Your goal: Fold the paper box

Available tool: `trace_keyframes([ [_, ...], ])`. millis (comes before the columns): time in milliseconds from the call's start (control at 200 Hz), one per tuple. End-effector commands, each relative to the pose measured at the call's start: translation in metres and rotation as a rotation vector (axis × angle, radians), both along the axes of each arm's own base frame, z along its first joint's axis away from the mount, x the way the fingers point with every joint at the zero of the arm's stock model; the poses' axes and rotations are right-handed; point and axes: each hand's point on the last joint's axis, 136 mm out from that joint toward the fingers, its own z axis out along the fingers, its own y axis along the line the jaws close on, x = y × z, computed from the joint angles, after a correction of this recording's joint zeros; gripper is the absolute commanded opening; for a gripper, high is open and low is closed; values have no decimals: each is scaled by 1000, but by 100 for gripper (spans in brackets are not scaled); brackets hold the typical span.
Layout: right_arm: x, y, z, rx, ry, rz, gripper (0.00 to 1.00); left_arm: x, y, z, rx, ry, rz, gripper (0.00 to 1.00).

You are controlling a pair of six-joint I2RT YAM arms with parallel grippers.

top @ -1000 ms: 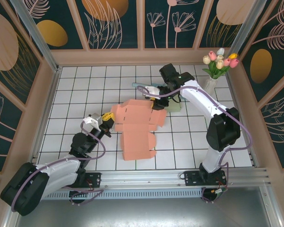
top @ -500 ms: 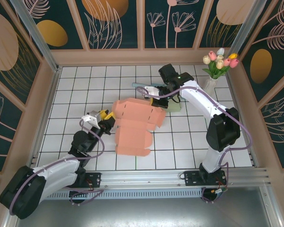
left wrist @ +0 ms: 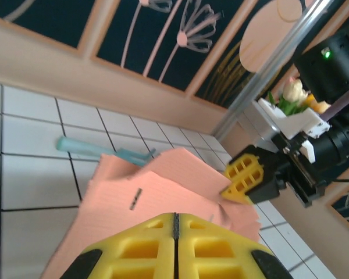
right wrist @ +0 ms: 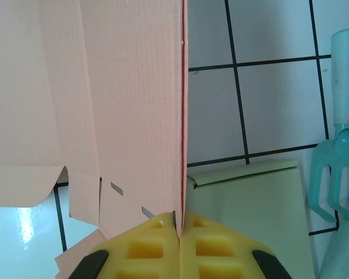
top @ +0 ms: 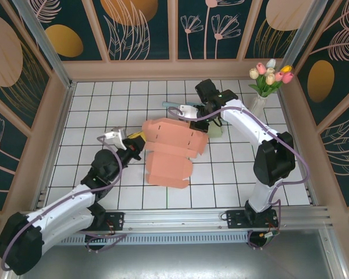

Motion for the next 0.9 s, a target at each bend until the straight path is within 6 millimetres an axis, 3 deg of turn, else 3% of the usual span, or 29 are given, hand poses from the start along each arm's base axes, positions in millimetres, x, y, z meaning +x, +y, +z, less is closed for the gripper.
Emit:
trace_keyframes([
  [0,-6,-5,-4,-9,5,5,0,9,-15,-3,-23,82,-32,10],
  [170,-16,-8,-2,2,-26,46,0,51,-16,-30,124,170,92,13],
  [360,-21,-7,2,21,-89,62,0,71,-24,-29,131,177,105,13],
  [455,-21,-5,4,32,-119,61,0,74,-30,-21,131,158,90,13],
  [611,-14,0,8,52,-133,18,0,71,-57,-12,96,151,-28,10],
  [751,1,4,13,65,-136,-54,0,69,-77,-22,85,171,-94,10],
  [896,-5,12,11,66,-132,-27,0,77,-82,-34,100,198,-84,11],
])
